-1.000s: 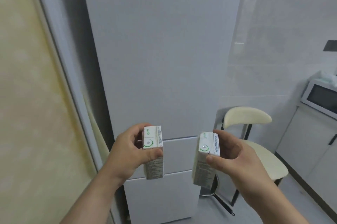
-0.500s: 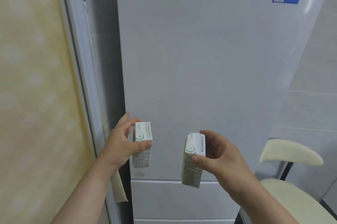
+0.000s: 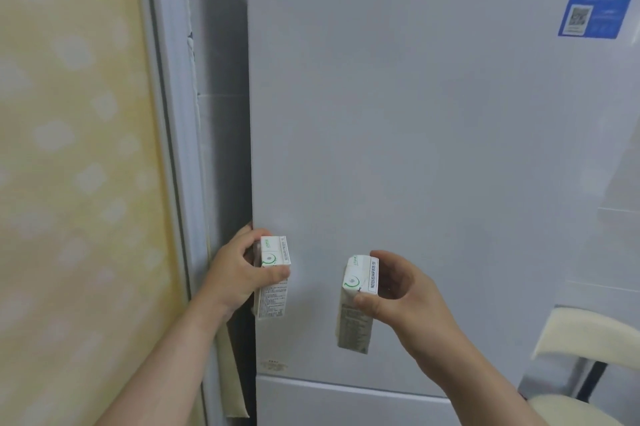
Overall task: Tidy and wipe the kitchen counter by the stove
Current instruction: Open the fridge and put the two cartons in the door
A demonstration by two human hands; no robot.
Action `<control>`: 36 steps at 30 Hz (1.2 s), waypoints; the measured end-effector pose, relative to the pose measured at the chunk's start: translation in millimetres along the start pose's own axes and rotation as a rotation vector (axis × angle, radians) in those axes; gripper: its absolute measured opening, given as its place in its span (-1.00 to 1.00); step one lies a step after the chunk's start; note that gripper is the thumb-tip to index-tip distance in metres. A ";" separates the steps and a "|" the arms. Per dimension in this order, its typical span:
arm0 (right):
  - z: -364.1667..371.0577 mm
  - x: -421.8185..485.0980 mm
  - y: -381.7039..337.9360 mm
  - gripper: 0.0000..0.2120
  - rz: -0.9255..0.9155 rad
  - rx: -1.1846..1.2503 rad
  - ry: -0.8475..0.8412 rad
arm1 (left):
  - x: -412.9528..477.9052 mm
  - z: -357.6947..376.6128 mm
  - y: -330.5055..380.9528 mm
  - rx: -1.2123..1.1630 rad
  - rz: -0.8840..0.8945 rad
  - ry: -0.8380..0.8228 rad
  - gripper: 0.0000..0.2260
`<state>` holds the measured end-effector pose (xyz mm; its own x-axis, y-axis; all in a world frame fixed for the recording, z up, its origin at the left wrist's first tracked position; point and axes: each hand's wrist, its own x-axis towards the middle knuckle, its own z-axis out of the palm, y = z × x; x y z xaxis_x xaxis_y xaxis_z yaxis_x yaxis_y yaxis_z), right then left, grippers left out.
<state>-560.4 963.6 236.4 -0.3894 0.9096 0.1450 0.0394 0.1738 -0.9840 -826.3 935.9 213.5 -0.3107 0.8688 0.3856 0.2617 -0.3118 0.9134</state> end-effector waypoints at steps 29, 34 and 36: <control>6.8 -51.9 1.0 -0.30 0.004 -0.038 0.083 | -72.7 -4.8 23.4 0.080 0.016 0.051 -0.62; -0.9 -87.0 -9.5 -0.35 -0.021 -0.034 0.046 | -121.7 -4.1 40.4 -0.004 -0.027 0.028 -0.59; -4.5 -105.5 -15.6 -0.38 -0.030 -0.035 0.029 | -146.4 0.0 52.7 -0.033 -0.034 0.030 -0.55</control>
<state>-515.9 866.6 236.9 -0.3645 0.9141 0.1779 0.0602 0.2137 -0.9750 -767.0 792.4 205.2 -0.3461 0.8674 0.3574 0.2201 -0.2952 0.9297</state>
